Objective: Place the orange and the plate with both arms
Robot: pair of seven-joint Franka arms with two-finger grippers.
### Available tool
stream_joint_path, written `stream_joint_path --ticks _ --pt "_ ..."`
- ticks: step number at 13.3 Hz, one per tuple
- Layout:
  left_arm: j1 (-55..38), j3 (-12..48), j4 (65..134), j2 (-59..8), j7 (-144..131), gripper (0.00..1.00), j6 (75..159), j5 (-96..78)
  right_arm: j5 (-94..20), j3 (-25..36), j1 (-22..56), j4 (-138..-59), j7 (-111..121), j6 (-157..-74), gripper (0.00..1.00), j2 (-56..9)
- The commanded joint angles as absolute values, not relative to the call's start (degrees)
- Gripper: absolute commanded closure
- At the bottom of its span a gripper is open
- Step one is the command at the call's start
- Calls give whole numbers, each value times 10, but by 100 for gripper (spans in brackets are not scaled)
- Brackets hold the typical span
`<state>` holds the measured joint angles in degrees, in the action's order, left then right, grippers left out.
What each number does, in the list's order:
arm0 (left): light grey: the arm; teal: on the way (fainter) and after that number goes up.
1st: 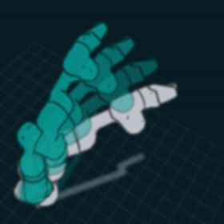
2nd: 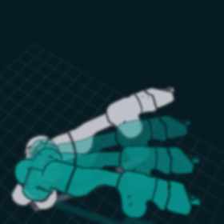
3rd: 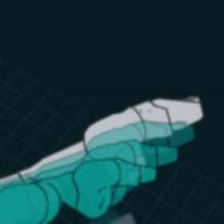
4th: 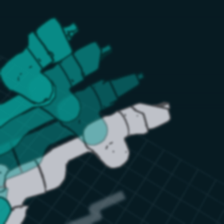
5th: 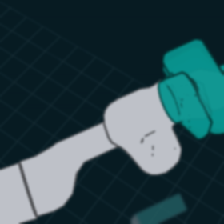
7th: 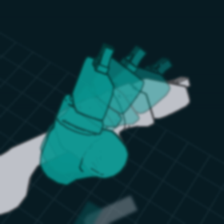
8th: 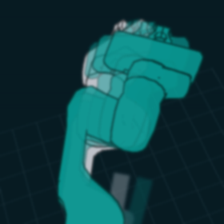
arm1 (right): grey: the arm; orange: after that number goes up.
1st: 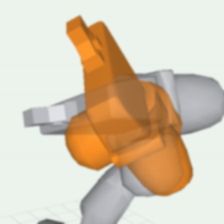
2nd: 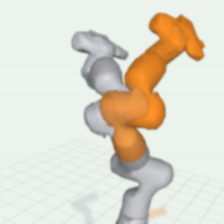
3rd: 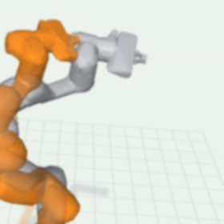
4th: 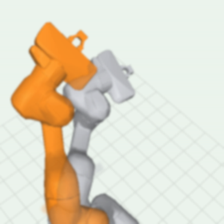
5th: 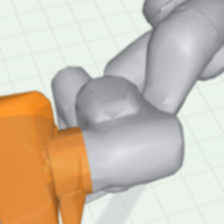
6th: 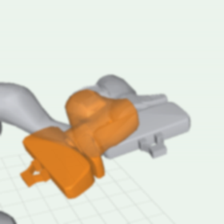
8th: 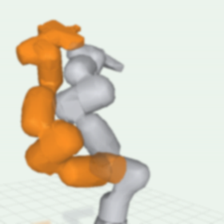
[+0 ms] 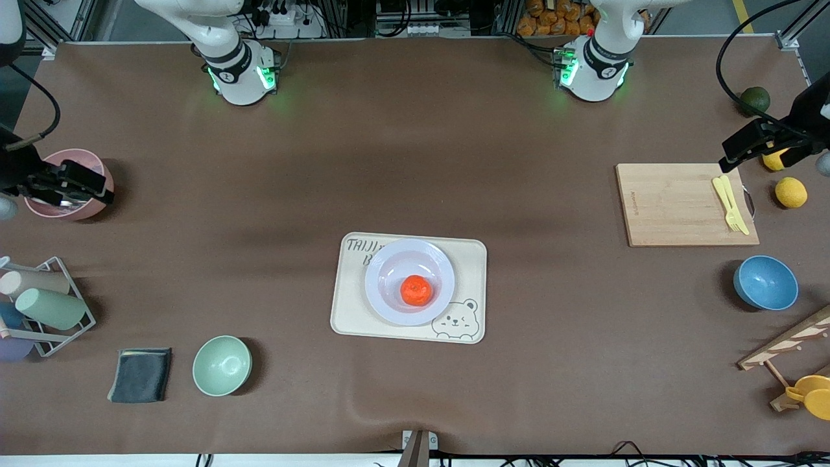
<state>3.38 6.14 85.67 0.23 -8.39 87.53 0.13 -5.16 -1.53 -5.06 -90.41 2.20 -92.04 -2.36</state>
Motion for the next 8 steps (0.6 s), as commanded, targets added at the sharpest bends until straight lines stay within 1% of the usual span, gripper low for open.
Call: stream_joint_path --ticks 1,3,8 --pt "38 63 858 13 -69 0 867 -4 -39 -7 -57 -911 11 -906 0 -4" --pt "38 62 858 13 -69 0 867 -4 -39 9 -44 -911 11 -908 0 -4" --pt "33 67 858 12 -68 0 864 -8 -40 18 -30 -911 11 -911 0 -6"
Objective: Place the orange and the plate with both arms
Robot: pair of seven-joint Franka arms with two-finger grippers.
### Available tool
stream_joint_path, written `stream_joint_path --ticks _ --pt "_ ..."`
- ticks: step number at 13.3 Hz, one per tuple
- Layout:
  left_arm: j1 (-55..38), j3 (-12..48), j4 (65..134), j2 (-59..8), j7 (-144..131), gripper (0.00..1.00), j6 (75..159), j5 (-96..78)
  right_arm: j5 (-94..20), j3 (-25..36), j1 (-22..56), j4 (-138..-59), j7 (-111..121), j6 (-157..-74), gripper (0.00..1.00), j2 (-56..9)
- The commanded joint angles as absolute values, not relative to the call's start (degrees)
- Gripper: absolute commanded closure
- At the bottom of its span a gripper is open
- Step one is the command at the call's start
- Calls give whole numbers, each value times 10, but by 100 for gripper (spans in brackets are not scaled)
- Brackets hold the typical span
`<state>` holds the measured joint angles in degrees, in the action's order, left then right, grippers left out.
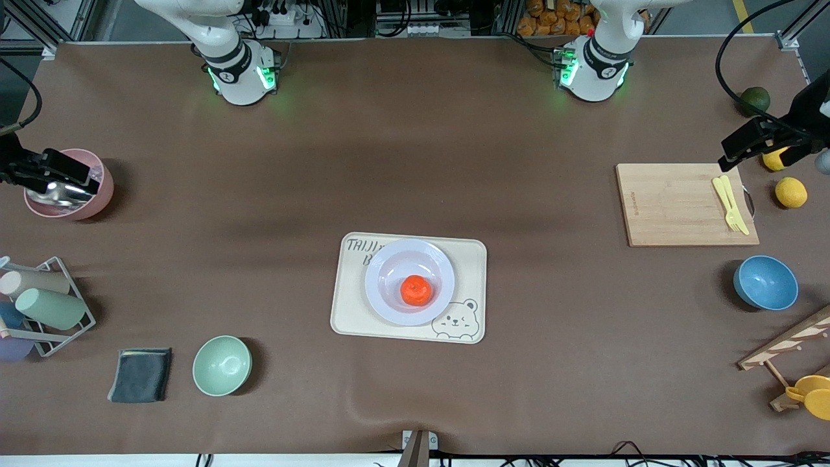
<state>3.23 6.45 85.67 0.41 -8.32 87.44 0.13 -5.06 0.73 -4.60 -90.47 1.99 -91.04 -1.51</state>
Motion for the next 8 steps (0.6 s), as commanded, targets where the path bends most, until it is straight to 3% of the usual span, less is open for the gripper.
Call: stream_joint_path --ticks 1,8 --pt "31 68 857 9 -69 0 864 -8 -39 31 -19 -911 11 -911 0 -6" --pt "32 75 846 6 -71 0 851 -6 -4 44 3 -911 11 -928 0 -12"
